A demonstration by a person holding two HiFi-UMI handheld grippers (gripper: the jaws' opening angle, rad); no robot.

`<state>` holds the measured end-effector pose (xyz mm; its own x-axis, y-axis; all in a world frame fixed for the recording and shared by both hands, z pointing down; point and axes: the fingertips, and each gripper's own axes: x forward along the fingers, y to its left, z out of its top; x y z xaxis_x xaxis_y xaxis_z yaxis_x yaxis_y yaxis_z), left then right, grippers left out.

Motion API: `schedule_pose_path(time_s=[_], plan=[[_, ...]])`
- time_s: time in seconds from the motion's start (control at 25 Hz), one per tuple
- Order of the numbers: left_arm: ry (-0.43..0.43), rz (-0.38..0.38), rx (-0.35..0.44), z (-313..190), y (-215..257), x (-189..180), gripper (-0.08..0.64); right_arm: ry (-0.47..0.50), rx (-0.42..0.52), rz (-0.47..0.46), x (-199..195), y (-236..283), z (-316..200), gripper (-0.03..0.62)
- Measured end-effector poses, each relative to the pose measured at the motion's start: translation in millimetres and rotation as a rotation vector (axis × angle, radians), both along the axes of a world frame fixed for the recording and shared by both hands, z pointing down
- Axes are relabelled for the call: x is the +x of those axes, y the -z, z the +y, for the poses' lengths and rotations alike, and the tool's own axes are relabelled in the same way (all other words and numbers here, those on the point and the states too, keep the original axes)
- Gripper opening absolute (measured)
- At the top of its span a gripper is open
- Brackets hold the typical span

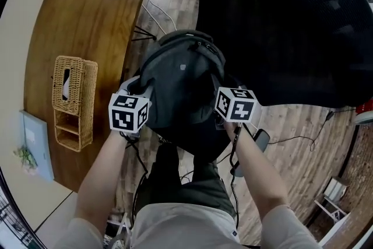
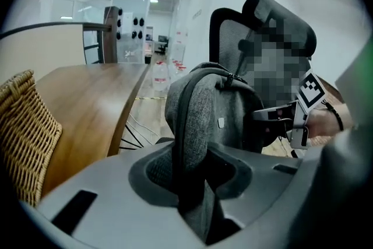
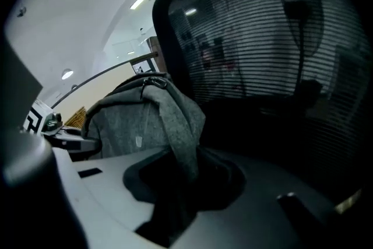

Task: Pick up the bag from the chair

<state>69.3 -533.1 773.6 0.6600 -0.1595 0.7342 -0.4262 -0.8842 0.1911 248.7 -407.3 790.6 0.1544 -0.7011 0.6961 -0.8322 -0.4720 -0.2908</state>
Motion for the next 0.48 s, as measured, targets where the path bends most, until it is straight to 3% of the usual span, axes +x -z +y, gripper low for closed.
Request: schedule_pose_path(time_s=[0.2, 0.36, 0.48], plan=[[0.026, 0.071, 0.016, 10, 37, -7, 0.097, 0.030, 0.074, 0.061, -9, 53, 8, 0.078], [0.044, 0.151, 0.044, 17, 86, -2, 0.092, 0.061, 0.150, 0.160, -5, 120, 13, 0.075], [0.030, 0.160, 0.088, 29, 125, 2, 0.092, 0.090, 0.159, 0.223, -1, 172, 19, 0.075]])
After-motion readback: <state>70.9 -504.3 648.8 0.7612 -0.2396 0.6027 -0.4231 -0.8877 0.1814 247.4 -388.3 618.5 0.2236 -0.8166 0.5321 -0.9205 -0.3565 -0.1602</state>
